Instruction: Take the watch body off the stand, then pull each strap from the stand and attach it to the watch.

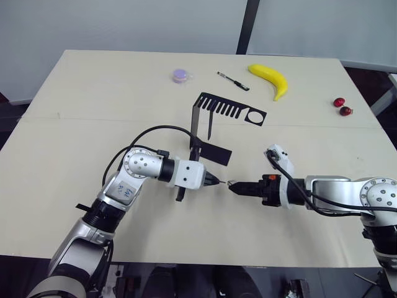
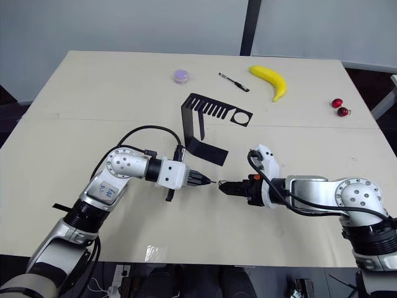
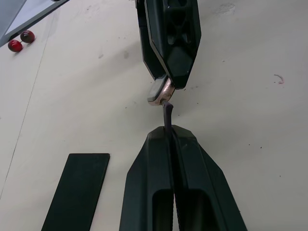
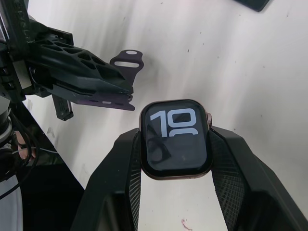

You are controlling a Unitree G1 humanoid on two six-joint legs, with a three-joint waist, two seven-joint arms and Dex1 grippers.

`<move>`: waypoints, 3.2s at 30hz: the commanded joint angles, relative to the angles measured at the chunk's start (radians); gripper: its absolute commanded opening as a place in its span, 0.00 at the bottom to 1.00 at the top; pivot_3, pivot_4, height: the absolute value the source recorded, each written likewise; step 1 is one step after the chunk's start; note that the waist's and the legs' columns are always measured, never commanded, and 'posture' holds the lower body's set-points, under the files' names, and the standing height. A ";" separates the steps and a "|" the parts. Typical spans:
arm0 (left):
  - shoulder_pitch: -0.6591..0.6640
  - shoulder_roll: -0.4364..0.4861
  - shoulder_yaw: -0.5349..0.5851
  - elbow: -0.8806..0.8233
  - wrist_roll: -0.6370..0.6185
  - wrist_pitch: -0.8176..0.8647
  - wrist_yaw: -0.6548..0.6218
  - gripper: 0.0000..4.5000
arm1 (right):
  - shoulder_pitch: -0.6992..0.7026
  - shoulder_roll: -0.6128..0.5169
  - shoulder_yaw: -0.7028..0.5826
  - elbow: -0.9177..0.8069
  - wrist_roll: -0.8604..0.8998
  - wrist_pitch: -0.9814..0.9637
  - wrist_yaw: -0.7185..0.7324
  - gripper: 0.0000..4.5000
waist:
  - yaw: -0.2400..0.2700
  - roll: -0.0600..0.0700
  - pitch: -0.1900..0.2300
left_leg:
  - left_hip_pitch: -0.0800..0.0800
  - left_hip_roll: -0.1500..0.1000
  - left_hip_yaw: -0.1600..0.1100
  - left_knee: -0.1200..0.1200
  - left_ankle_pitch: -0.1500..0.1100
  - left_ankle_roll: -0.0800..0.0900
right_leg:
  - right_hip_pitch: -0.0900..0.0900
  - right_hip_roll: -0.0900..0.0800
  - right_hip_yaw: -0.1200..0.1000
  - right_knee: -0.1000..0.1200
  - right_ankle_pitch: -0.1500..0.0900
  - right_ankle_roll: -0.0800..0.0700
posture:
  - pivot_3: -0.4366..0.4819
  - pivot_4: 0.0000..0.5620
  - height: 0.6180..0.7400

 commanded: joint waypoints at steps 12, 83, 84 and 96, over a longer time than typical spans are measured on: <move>-0.015 -0.005 0.001 -0.021 -0.006 -0.003 -0.003 0.00 | 0.010 -0.011 -0.032 -0.033 0.024 -0.021 0.039 0.34 | 0.000 0.000 0.000 | 0.000 0.000 0.000 0.000 0.000 0.000 | 0.000 0.000 0.000 0.000 0.000 0.000 | 0.48 0.27 1.00; -0.056 -0.028 0.001 0.046 0.001 -0.047 -0.001 0.00 | 0.018 -0.022 -0.057 -0.029 0.024 -0.016 0.063 0.34 | 0.000 0.000 0.000 | 0.000 0.000 0.000 0.001 0.000 0.000 | 0.000 0.000 0.000 0.001 0.000 0.000 | 0.48 0.27 1.00; -0.057 -0.028 0.001 0.046 0.001 -0.046 -0.001 0.00 | 0.018 -0.022 -0.056 -0.030 0.024 -0.016 0.063 0.34 | 0.000 0.000 0.000 | 0.000 0.000 0.000 0.001 0.000 0.000 | 0.000 0.000 0.000 0.001 0.000 0.000 | 0.48 0.27 1.00; -0.056 -0.035 -0.002 0.045 0.001 -0.049 -0.003 0.00 | 0.012 -0.022 -0.052 -0.035 0.024 -0.017 0.069 0.34 | 0.000 0.000 0.000 | 0.000 0.000 0.000 0.001 0.000 0.000 | 0.000 0.000 0.000 0.002 0.000 0.000 | 0.48 0.27 1.00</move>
